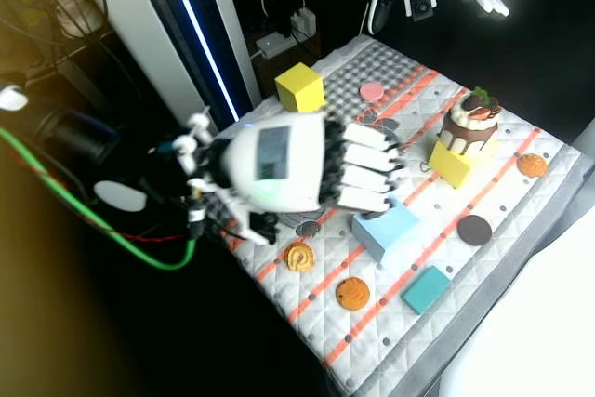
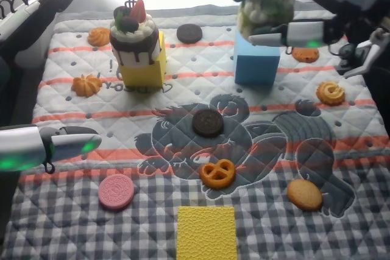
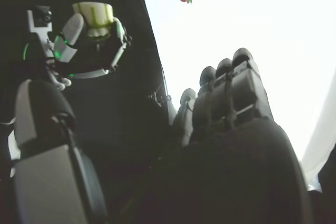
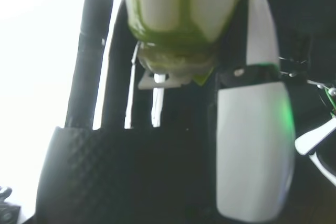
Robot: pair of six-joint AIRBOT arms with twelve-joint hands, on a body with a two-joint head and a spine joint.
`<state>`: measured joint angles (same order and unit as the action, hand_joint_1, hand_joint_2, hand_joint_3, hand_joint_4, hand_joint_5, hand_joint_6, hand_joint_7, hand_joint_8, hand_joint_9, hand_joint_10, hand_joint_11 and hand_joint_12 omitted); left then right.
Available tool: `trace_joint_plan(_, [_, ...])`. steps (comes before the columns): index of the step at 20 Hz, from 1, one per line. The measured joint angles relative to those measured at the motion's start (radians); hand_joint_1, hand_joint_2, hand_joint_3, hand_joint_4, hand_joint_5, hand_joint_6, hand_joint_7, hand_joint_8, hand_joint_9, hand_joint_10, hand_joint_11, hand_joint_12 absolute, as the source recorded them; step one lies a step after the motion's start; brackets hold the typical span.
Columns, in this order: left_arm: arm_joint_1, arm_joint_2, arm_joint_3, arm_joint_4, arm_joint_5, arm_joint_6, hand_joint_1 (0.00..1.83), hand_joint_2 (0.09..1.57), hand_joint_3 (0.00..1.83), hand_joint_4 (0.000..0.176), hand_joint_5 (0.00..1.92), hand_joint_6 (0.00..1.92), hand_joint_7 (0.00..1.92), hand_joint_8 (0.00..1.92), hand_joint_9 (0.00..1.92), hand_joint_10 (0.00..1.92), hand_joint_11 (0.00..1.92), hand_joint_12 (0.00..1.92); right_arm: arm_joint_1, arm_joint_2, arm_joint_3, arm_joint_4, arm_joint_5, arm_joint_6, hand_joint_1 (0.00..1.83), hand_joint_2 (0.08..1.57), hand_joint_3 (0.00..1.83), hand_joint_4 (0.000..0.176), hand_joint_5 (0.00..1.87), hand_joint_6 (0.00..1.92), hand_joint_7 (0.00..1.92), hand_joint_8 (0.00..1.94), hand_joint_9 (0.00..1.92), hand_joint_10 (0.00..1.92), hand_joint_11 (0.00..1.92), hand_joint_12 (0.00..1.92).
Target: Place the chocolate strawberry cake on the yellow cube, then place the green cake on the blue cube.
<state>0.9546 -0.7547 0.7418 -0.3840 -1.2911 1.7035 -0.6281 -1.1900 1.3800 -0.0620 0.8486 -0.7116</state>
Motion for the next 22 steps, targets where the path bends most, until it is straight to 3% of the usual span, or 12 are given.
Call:
trace_joint_plan(2, [0.0,-0.002,0.0,0.003,0.003,0.0,0.96,0.8,0.0,0.159,0.0,0.0,0.04,0.0,0.0,0.0,0.0,0.0,0.007,-0.026,0.023,0.011,-0.053,-0.001,1.36,1.12,0.0,0.0,0.9,1.16,0.99,0.94,0.87,1.18,0.65,1.18])
trace_joint_plan(3, [0.0,-0.002,0.0,0.006,0.005,0.0,0.98,0.8,0.0,0.154,0.0,0.0,0.03,0.0,0.0,0.0,0.0,0.0,0.008,-0.033,0.03,0.016,-0.069,0.0,1.37,1.11,0.0,0.0,0.9,1.15,1.08,0.92,0.86,1.07,0.13,0.93])
trace_joint_plan(6, [0.0,-0.002,0.0,0.002,0.006,0.0,0.98,0.8,0.0,0.167,0.0,0.0,0.03,0.0,0.0,0.0,0.0,0.0,0.008,-0.053,0.056,0.033,-0.106,-0.001,1.38,1.09,0.0,0.0,0.93,1.04,1.11,0.81,0.95,1.08,0.31,1.23])
trace_joint_plan(7, [0.0,-0.002,0.0,0.003,0.006,0.0,0.98,0.8,0.0,0.166,0.0,0.0,0.02,0.0,0.0,0.0,0.0,0.0,0.008,-0.06,0.062,0.042,-0.116,-0.001,1.37,1.09,0.0,0.0,0.93,1.03,1.06,0.87,0.95,1.11,0.59,1.3])
trace_joint_plan(9, [0.0,-0.002,0.0,0.002,0.006,0.0,0.96,0.8,0.0,0.148,0.01,0.0,0.02,0.0,0.0,0.0,0.0,0.0,0.009,-0.066,0.068,0.048,-0.132,-0.001,1.37,1.1,0.0,0.0,0.93,0.97,1.01,0.92,0.97,1.17,0.8,1.34])
trace_joint_plan(12, [0.001,-0.002,0.0,0.002,0.007,0.0,0.96,0.79,0.0,0.156,0.03,0.01,0.01,0.0,0.0,0.0,0.0,0.0,0.009,-0.07,0.068,0.043,-0.14,-0.001,1.35,1.15,0.0,0.0,0.91,1.03,0.79,1.18,0.92,1.25,0.74,1.31])
trace_joint_plan(13, [0.002,-0.002,0.0,0.001,0.007,0.0,0.97,0.79,0.0,0.165,0.03,0.01,0.02,0.0,0.0,0.0,0.0,0.0,0.009,-0.07,0.068,0.044,-0.143,-0.001,1.2,1.13,0.0,0.0,0.93,1.04,0.67,0.68,0.75,0.92,0.62,1.38])
trace_joint_plan(14, [0.009,-0.002,0.0,0.002,0.002,0.0,0.96,0.79,0.0,0.156,0.04,0.01,0.03,0.0,0.0,0.0,0.0,0.0,0.009,-0.07,0.068,0.044,-0.144,-0.001,1.23,1.06,0.0,0.0,0.82,0.48,0.66,0.42,0.7,0.79,0.57,1.42])
trace_joint_plan(15, [0.01,-0.002,-0.002,0.0,0.003,0.0,0.96,0.8,0.0,0.143,0.03,0.01,0.03,0.01,0.0,0.0,0.0,0.0,0.008,-0.07,0.068,0.045,-0.144,0.0,1.19,1.03,0.0,0.0,0.82,0.19,0.64,0.25,0.64,0.77,0.48,1.45])
trace_joint_plan(16, [0.01,-0.003,-0.002,-0.001,0.004,0.0,0.97,0.81,0.0,0.138,0.03,0.01,0.03,0.0,0.0,0.0,0.0,0.0,0.006,-0.07,0.068,0.053,-0.144,0.0,1.16,1.02,0.0,0.0,0.84,0.07,0.66,0.17,0.6,0.79,0.43,1.47])
trace_joint_plan(18, [0.01,-0.003,-0.002,0.0,0.003,0.0,0.98,0.81,0.01,0.138,0.02,0.0,0.02,0.0,0.0,0.0,0.0,0.0,0.001,-0.069,0.065,0.059,-0.143,0.001,1.1,1.01,0.0,0.04,0.78,0.0,0.6,0.34,0.42,1.03,0.24,1.62])
trace_joint_plan(22, [0.011,-0.003,-0.003,-0.002,0.001,0.0,0.97,0.82,0.01,0.154,0.03,0.0,0.02,0.0,0.0,0.0,0.0,0.0,-0.001,-0.069,0.054,0.062,-0.146,0.0,1.03,1.03,0.0,0.064,0.64,0.0,0.58,0.09,0.43,0.61,0.13,1.44])
